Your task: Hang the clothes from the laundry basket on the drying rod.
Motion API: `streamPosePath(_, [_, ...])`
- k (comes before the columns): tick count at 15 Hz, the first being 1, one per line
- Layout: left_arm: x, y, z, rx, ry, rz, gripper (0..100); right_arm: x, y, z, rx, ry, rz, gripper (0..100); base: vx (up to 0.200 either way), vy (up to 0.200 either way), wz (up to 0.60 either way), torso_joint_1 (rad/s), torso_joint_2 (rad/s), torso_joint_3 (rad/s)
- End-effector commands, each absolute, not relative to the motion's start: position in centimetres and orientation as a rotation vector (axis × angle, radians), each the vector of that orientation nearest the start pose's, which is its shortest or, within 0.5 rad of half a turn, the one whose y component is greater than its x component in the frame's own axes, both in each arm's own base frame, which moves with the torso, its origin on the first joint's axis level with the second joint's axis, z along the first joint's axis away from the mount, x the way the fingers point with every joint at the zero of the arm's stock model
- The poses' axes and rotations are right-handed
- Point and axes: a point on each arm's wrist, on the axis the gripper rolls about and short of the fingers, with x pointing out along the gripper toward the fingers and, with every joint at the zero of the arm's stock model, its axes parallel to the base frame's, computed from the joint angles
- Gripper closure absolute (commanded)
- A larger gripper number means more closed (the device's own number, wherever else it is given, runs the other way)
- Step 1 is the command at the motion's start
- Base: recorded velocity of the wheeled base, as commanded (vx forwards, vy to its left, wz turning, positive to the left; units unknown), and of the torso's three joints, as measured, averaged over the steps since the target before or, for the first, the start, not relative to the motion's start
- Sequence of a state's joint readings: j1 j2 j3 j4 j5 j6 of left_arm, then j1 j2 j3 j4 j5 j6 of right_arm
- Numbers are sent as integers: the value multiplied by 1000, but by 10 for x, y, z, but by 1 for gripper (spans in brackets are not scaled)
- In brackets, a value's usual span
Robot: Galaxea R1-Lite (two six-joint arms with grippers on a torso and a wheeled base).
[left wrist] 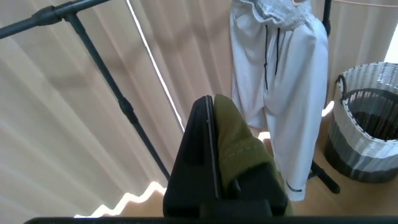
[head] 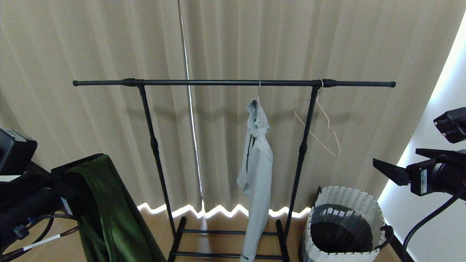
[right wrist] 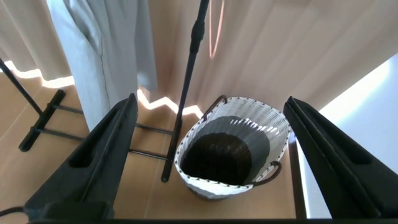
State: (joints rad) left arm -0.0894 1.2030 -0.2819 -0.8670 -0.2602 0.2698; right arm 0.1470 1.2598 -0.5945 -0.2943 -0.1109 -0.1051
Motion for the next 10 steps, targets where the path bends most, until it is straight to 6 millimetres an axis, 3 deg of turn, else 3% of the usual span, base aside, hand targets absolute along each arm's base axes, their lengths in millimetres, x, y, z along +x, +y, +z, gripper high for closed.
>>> streamPosePath(1, [159,-20,181,261,7,-353,100,185,25,201,-152,360,53,0,200,0,0,2,2,-2])
streamPosePath(10, [157,-20,180,262,8,-356,100,192,26,203,-154,362,53,0,200,0,0,3,0,2])
